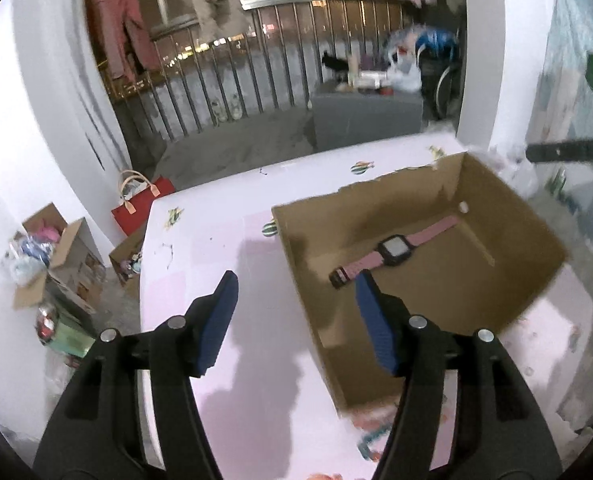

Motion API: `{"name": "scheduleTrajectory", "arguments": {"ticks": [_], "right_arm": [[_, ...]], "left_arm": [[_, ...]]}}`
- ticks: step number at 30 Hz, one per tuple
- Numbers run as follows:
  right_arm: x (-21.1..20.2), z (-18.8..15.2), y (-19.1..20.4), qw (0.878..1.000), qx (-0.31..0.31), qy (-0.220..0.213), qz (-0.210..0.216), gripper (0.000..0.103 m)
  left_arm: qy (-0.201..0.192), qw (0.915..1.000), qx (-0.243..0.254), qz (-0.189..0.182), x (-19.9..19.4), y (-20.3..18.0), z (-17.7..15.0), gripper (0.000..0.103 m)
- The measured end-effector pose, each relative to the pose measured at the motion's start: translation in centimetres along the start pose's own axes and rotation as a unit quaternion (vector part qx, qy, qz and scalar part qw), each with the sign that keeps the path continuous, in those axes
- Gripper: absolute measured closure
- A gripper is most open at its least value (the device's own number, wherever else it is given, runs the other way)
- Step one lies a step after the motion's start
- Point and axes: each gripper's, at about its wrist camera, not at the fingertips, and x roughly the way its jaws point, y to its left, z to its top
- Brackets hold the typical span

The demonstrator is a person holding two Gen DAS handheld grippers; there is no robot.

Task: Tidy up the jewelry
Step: 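Withdraw both grippers from the box, then close the left gripper on the teal beads while the right gripper grips the bracelet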

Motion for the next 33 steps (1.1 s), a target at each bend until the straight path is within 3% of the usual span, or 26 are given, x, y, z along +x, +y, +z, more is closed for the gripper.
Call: {"name": "scheduleTrajectory", "arguments": {"ticks": [3, 7, 12, 16, 21, 26, 33], "right_arm": [[-2.8, -4.4, 1.3, 0.999, -0.028, -0.039, 0.004, 0.055], [-4.0, -9.1, 2.9, 0.996, -0.057, -0.06, 0.017, 0.055], [-3.6, -13.9, 5.4, 0.991, -0.1, -0.077, 0.044, 0.055], [-1.3, -16.7, 7.8, 0.984, -0.144, -0.069, 0.073, 0.055], [2.2, -18.2, 10.4, 0.974, -0.209, -0.049, 0.069, 0.056], [4.4, -19.6, 12.1, 0.964, -0.251, -0.038, 0.076, 0.063], [6.1, -20.0, 12.7, 0.959, -0.273, -0.017, 0.074, 0.073]], "left_arm": [[-0.028, 0.9993, -0.023, -0.012, -2.4, 0.1, -3.5, 0.041], [-0.043, 0.9983, -0.037, -0.016, -3.9, -0.8, -8.5, 0.041], [-0.04, 0.9981, -0.033, -0.032, -3.6, -2.7, -13.2, 0.041], [-0.036, 0.9983, -0.002, -0.046, -2.1, -4.5, -15.8, 0.041], [-0.031, 0.9965, 0.042, -0.065, -0.2, -5.4, -17.4, 0.049], [-0.018, 0.9951, 0.043, -0.087, 1.3, -5.2, -18.5, 0.066], [0.0, 0.9944, 0.053, -0.091, 3.1, -4.8, -19.1, 0.077]]}}
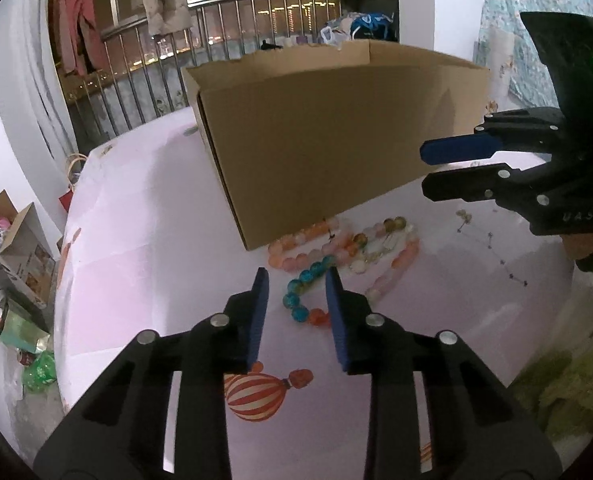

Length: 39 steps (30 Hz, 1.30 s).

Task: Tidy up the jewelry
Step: 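Close the left gripper on the teal beads while the right gripper grips the bracelet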

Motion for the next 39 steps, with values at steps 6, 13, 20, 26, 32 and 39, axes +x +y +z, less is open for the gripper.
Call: {"name": "scheduleTrajectory", "arguments": {"ticks": [6, 13, 20, 26, 32, 39], "right_arm": [[1.4, 0.0, -0.2, 0.999, -0.009, 0.031, -0.002, 0.079], [2.5, -0.1, -0.1, 0.999, -0.01, 0.053, 0.007, 0.084], [2.7, 0.1, -0.2, 0.998, -0.002, 0.066, 0.02, 0.087], [2.9, 0.1, 0.2, 0.997, -0.007, 0.075, 0.025, 0.09], [3.5, 0.4, 0.2, 0.996, 0.005, 0.08, 0.029, 0.092], [3.5, 0.3, 0.1, 0.996, 0.027, 0.082, 0.035, 0.093]], "left_arm": [[0.011, 0.9999, -0.008, -0.009, 0.7, 0.7, 0.1, 0.083], [0.021, 0.9997, -0.001, -0.011, 1.3, 0.6, 0.2, 0.085], [0.022, 0.9996, -0.011, -0.017, 1.3, 1.3, 0.4, 0.085], [0.022, 0.9996, -0.009, -0.016, 1.4, 1.7, 0.4, 0.086], [0.022, 0.9996, -0.007, -0.015, 1.4, 1.4, 0.3, 0.093], [0.019, 0.9998, -0.004, -0.01, 1.5, 1.3, 0.2, 0.094]]}}
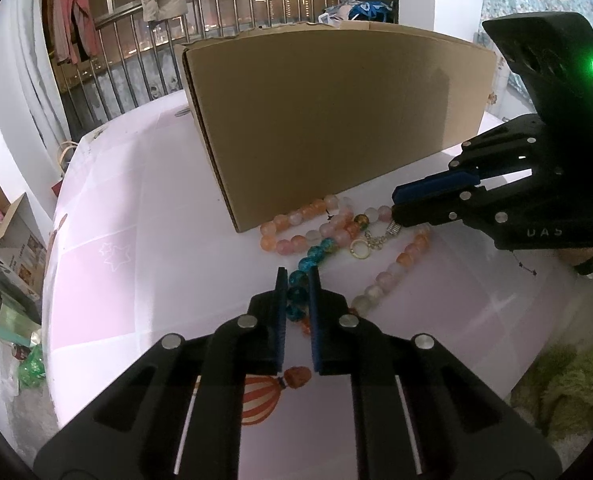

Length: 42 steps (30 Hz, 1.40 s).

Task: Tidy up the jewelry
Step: 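Close the left gripper on the teal beads while the right gripper grips the bracelet, then lift the multicoloured bead bracelet with both grippers over the box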

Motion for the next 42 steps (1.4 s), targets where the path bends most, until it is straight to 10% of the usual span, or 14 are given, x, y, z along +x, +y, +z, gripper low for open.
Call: {"name": "scheduleTrajectory", "arguments": {"ticks": [42], "right_arm": [[-8.3, -0.2, 0.7, 0.994, 0.002, -0.109, -0.015, 0.093]], "left_arm": [[-0.091, 0.9958, 0.012, 0.008, -8.4, -2.5, 1.9, 0.094]]}}
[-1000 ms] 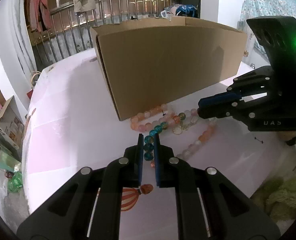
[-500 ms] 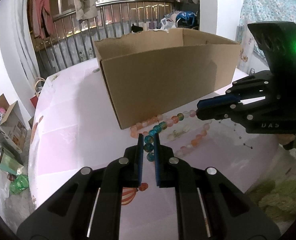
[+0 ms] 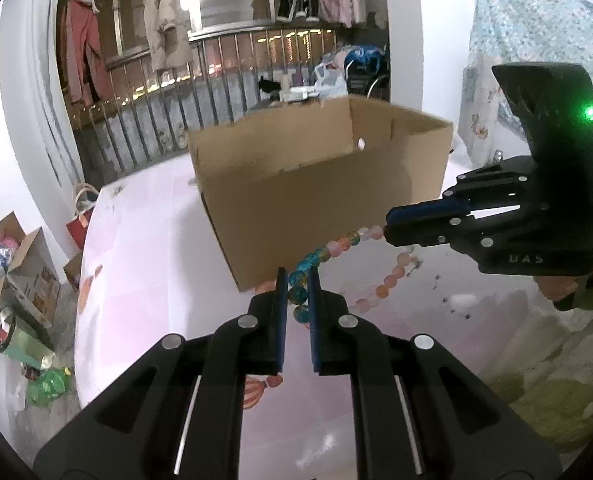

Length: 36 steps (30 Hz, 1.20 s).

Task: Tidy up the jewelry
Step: 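Lift the multicoloured bead bracelet with both grippers over the box, then lower the bracelet into the box and open both grippers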

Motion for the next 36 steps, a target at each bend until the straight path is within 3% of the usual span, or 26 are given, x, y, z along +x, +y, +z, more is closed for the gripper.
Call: {"name": "scheduleTrajectory", "arguments": {"ticks": [9, 15, 19, 24, 30, 36], "right_arm": [[-4.3, 4.6, 0.0, 0.997, -0.015, -0.072, -0.012, 0.093], [-4.7, 9.1, -1.4, 0.995, -0.025, -0.1, -0.016, 0.093], [-2.3, 11.8, -4.0, 0.997, 0.002, -0.073, 0.001, 0.093], [2.3, 13.4, -7.2, 0.998, 0.059, -0.003, 0.026, 0.093], [7.8, 13.4, -9.9, 0.988, 0.121, 0.083, 0.044, 0.093], [12.2, 12.4, -10.8, 0.969, 0.166, 0.172, 0.056, 0.093]], "left_arm": [[-0.082, 0.9963, 0.011, -0.023, -4.4, 0.6, 5.6, 0.094], [-0.104, 0.9939, 0.032, -0.017, -4.4, 1.2, 10.1, 0.094], [-0.075, 0.9968, 0.026, -0.011, -1.3, 2.8, 13.1, 0.094], [-0.013, 0.9993, 0.034, -0.005, 4.1, 4.1, 15.0, 0.094], [0.063, 0.9971, 0.043, 0.004, 9.5, 5.1, 14.5, 0.094], [0.13, 0.9907, 0.038, 0.013, 13.2, 6.2, 14.1, 0.094]]}}
